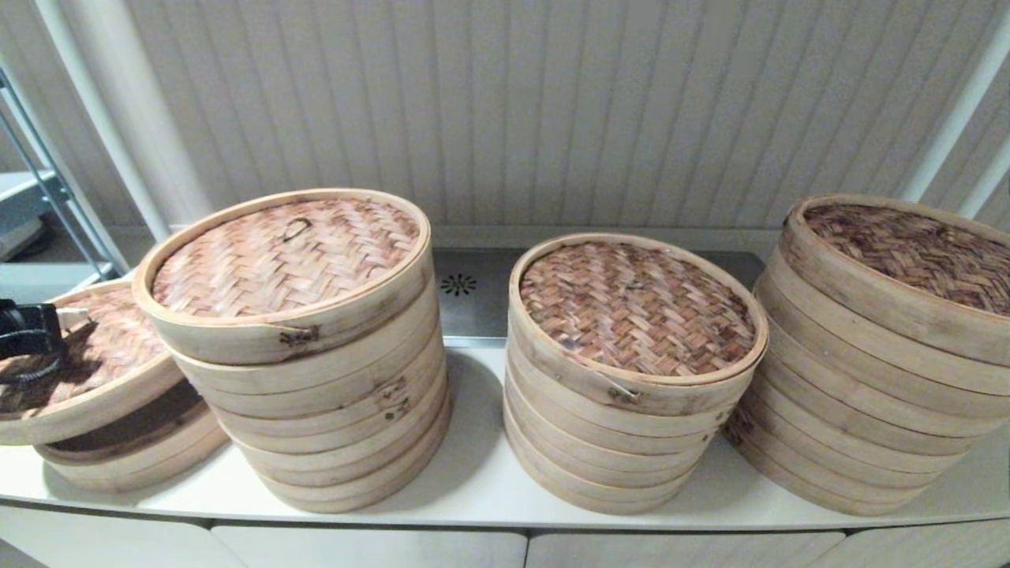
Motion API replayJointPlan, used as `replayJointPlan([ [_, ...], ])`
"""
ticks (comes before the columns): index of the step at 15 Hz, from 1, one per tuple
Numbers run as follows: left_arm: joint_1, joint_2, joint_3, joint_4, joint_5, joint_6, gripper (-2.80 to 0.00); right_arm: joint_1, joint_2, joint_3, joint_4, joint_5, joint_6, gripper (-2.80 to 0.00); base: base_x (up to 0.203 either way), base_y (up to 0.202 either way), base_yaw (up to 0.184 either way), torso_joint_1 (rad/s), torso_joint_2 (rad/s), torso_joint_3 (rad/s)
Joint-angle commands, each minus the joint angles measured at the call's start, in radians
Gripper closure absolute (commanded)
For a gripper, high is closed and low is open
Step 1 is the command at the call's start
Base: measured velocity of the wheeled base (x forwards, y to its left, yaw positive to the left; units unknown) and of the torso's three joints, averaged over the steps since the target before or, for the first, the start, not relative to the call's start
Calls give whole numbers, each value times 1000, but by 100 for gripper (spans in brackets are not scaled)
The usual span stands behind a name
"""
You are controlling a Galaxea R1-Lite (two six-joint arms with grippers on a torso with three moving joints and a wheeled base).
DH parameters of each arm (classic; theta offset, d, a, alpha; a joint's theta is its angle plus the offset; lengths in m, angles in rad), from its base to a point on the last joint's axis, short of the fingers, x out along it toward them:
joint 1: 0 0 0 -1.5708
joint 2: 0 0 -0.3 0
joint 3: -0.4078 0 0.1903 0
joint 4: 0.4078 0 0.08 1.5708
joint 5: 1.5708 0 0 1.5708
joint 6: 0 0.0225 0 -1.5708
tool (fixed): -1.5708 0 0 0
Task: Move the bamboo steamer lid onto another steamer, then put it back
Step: Put the steamer
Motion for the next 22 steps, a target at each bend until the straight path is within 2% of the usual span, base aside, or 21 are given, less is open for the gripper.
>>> replayJointPlan([
  [1, 2, -52, 2, -3, -3, -26, 0, 0, 0, 0, 0, 0, -1, 0, 0, 0, 0, 0, 0, 0],
  [5, 20, -90, -75, -4, 2, -130, 0, 0, 0, 0, 0, 0, -1, 0, 0, 0, 0, 0, 0, 0],
  [9, 38, -125, -167, 12, 43, -240, 0, 0, 0, 0, 0, 0, -1, 0, 0, 0, 0, 0, 0, 0],
  [12, 38, -149, -211, 23, 66, -260, 0, 0, 0, 0, 0, 0, -1, 0, 0, 0, 0, 0, 0, 0],
  [16, 27, -184, -312, 147, 75, -282, 0, 0, 0, 0, 0, 0, -1, 0, 0, 0, 0, 0, 0, 0],
  [18, -10, -201, -360, 204, 82, -297, 0, 0, 0, 0, 0, 0, -1, 0, 0, 0, 0, 0, 0, 0],
  [22, -92, -225, -415, 268, 139, -317, 0, 0, 0, 0, 0, 0, -1, 0, 0, 0, 0, 0, 0, 0],
])
